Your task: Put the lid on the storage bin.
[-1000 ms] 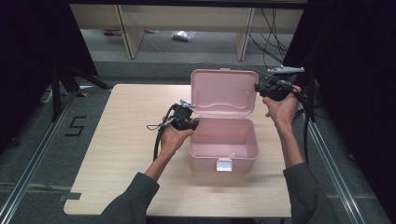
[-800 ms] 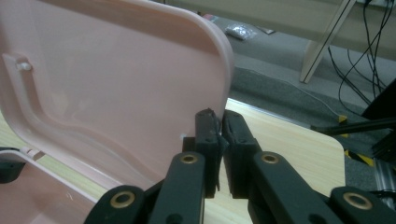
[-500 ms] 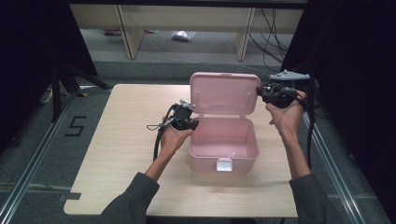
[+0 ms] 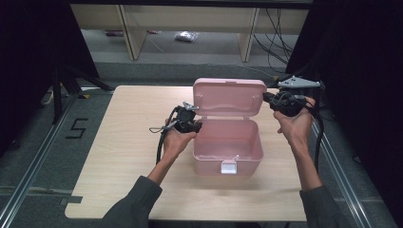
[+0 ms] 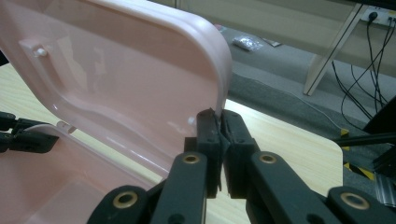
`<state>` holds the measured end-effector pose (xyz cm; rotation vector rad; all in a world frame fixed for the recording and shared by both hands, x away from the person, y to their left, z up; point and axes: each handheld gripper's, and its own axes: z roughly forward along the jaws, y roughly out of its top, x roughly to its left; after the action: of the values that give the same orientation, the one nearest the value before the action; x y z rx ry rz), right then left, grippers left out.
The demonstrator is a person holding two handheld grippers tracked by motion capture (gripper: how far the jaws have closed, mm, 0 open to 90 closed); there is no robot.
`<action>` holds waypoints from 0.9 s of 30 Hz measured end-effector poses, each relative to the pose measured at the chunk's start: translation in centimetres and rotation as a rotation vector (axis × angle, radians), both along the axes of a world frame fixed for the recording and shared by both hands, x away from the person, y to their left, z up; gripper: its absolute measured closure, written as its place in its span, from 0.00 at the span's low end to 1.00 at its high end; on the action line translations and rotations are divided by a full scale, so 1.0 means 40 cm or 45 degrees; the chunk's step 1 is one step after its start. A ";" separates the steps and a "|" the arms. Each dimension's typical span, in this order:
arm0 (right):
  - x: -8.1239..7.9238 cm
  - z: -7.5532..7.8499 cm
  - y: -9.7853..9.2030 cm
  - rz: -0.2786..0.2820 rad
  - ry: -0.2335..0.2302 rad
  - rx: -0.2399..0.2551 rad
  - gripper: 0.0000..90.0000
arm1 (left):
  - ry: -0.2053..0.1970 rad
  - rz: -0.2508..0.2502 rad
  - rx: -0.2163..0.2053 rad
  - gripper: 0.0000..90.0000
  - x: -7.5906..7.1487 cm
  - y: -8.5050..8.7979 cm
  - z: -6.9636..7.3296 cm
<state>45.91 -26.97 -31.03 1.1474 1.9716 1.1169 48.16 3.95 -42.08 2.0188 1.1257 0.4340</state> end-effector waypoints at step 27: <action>-0.048 -0.014 -0.009 0.018 -0.037 -0.007 0.98 | -0.012 -0.018 -0.054 0.65 -0.015 0.019 0.002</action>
<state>44.00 -27.34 -31.60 1.1105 1.9620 1.1287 47.56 4.72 -42.01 1.9847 1.1051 0.4081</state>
